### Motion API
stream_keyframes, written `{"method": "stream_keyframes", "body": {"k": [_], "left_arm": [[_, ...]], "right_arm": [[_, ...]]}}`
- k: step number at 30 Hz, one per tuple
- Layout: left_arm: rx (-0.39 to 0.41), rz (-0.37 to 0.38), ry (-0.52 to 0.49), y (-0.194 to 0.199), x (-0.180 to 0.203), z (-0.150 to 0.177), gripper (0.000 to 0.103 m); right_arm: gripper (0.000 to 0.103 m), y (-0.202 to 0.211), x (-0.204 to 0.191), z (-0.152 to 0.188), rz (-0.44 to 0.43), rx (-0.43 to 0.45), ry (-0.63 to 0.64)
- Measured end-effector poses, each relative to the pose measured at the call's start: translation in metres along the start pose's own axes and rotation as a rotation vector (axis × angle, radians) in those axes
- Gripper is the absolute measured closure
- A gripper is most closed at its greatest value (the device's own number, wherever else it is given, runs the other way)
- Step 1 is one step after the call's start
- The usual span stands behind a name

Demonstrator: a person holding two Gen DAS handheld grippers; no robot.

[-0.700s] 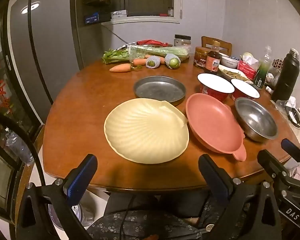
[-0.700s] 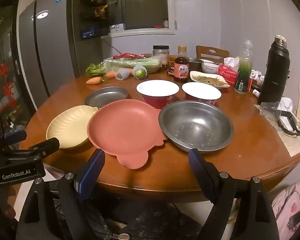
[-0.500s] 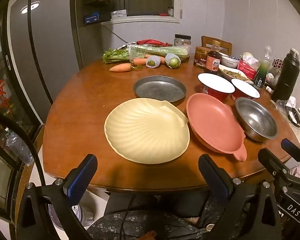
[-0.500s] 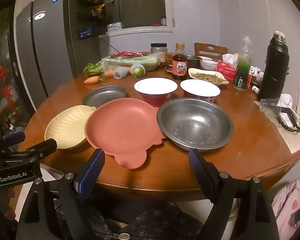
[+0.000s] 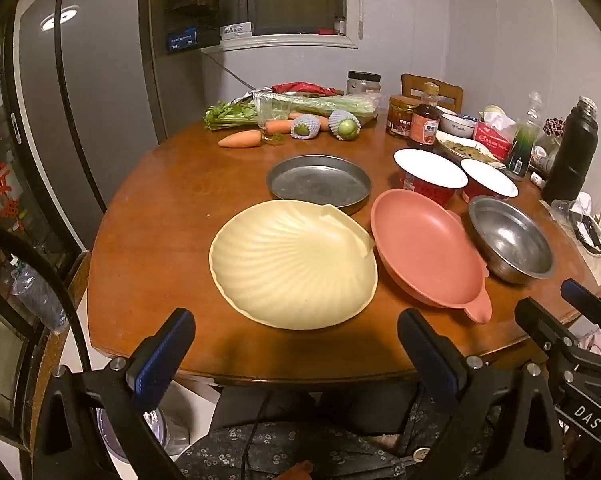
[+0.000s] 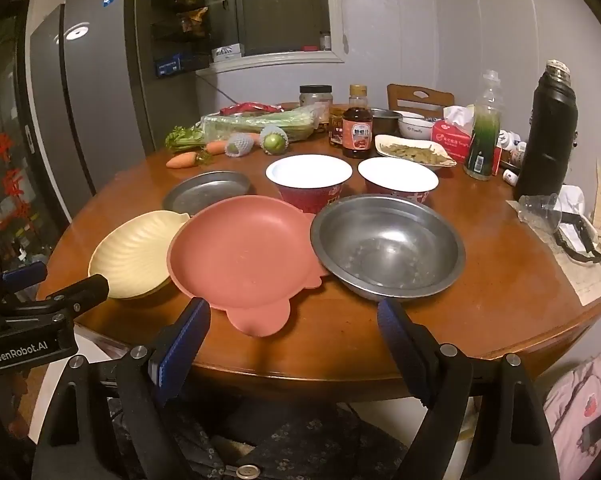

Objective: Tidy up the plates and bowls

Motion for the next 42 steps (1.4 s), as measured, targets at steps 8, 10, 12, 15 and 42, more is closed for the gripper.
{"method": "stream_keyframes", "body": {"k": [8, 10, 12, 15, 42], "left_arm": [[-0.002, -0.001, -0.001, 0.0006, 0.0011, -0.0006, 0.001], [-0.002, 0.001, -0.002, 0.0007, 0.0016, -0.0007, 0.001], [-0.006, 0.002, -0.003, 0.0004, 0.0022, -0.0005, 0.001], [-0.009, 0.005, -0.005, -0.0001, 0.0034, 0.0006, 0.001], [-0.004, 0.011, 0.001, -0.0012, 0.0038, 0.0008, 0.001]], "right_arm": [[0.017, 0.0012, -0.0010, 0.0002, -0.006, 0.000, 0.004], [0.017, 0.0012, -0.0009, -0.0002, -0.008, -0.001, 0.000], [0.017, 0.0011, -0.0012, 0.0002, -0.007, 0.000, 0.003], [0.017, 0.0008, -0.0015, 0.0011, -0.005, -0.004, -0.002], [0.017, -0.0010, 0.0004, 0.0023, -0.013, -0.009, -0.029]]}}
Point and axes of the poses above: each gripper's, at about its wrist camera, not at the fingertips, and y roughly against the way its jaws point, x to its right, z to its underside, the point moved 10 cm from there along -y, roughly the way its jaws point, and after that the axes turned 9 degrees about x, right-handed, at the moved point
